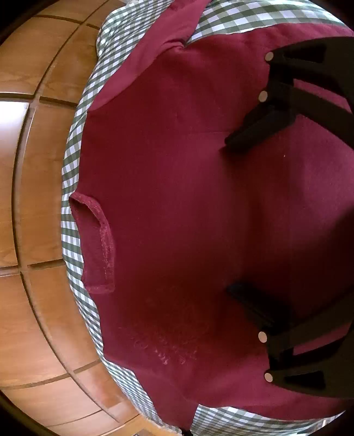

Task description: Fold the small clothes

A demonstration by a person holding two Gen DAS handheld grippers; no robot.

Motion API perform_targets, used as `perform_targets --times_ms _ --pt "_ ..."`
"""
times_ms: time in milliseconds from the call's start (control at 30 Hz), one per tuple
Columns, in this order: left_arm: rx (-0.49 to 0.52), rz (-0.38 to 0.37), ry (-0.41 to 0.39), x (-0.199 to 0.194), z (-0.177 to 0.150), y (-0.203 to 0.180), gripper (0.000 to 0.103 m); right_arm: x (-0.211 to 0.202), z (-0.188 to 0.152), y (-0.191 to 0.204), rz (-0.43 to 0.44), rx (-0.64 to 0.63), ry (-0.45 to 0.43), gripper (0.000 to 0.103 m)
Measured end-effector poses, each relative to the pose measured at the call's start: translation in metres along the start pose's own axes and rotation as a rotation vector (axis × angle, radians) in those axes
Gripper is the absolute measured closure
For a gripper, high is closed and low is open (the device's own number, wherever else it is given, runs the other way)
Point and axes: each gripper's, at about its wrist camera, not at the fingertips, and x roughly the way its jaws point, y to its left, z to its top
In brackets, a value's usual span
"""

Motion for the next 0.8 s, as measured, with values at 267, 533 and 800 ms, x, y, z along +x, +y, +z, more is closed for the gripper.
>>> perform_targets --times_ms 267,533,800 --pt "-0.044 0.101 -0.015 -0.029 -0.041 0.029 0.097 0.000 -0.002 -0.001 0.006 0.002 -0.011 0.003" --pt "0.058 0.109 -0.093 -0.080 -0.064 -0.028 0.044 -0.002 -0.002 -0.003 0.011 0.004 -0.023 0.003" --pt "0.319 -0.071 -0.189 -0.154 -0.141 -0.139 0.036 -0.003 -0.003 -0.003 0.005 0.006 -0.030 0.003"
